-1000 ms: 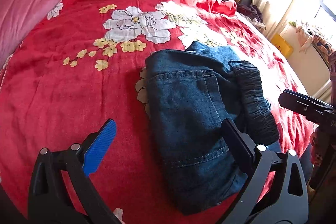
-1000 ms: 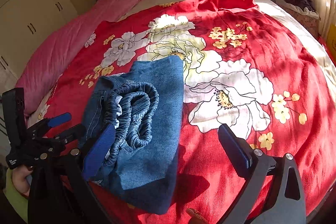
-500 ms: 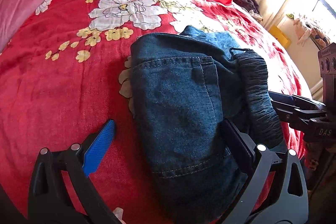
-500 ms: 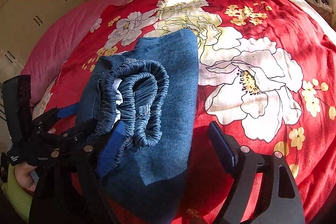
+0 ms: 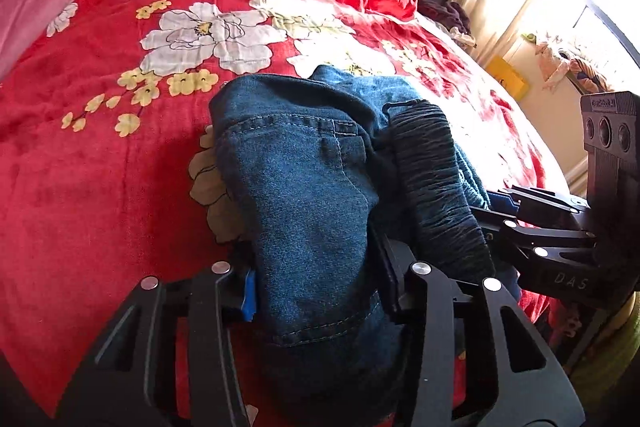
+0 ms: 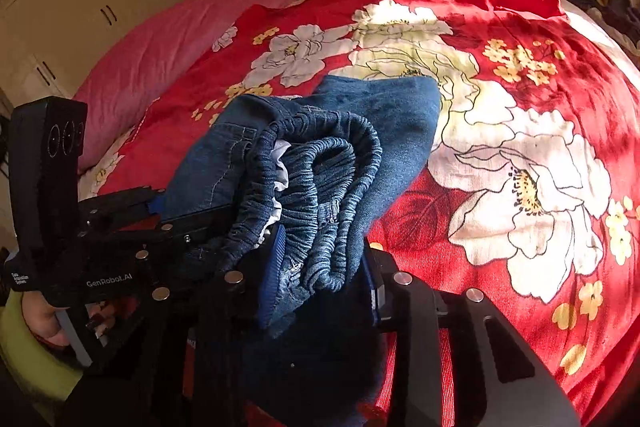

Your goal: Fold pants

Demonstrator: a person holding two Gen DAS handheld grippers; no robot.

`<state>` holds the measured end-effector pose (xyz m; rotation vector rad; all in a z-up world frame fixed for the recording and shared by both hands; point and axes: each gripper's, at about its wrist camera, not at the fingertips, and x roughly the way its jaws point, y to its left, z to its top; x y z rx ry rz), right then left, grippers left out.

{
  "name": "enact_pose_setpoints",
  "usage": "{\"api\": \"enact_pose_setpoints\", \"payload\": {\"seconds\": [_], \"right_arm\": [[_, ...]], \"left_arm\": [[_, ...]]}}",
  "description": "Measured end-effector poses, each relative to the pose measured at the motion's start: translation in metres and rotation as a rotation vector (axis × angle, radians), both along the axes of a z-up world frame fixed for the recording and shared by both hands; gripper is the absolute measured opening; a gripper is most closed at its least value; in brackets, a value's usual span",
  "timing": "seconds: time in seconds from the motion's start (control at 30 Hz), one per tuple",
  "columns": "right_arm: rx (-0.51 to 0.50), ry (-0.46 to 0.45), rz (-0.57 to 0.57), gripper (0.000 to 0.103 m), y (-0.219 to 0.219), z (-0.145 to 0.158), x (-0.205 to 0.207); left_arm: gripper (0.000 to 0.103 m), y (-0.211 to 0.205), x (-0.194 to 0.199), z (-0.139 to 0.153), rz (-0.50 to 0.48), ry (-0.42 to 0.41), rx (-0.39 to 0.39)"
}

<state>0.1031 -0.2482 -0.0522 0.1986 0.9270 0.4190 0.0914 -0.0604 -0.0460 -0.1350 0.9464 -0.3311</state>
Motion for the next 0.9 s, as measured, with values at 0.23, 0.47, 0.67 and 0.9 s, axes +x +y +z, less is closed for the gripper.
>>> {"api": "enact_pose_setpoints", "payload": {"seconds": [0.23, 0.47, 0.67, 0.9], "right_arm": [[-0.021, -0.078, 0.029, 0.031, 0.008, 0.031, 0.013], [-0.056, -0.148, 0.036, 0.031, 0.018, 0.051, 0.035], [-0.070, -0.150, 0.035, 0.031, 0.024, 0.049, 0.051], [-0.081, -0.106, 0.015, 0.031, 0.025, 0.034, 0.063]], "left_arm": [[0.032, 0.003, 0.004, 0.028, 0.006, -0.076, 0.025], [0.032, 0.010, 0.020, 0.049, 0.039, -0.138, 0.069], [0.032, 0.017, 0.028, 0.049, 0.064, -0.145, 0.072], [0.032, 0.016, 0.037, 0.037, 0.075, -0.131, 0.090]]}}
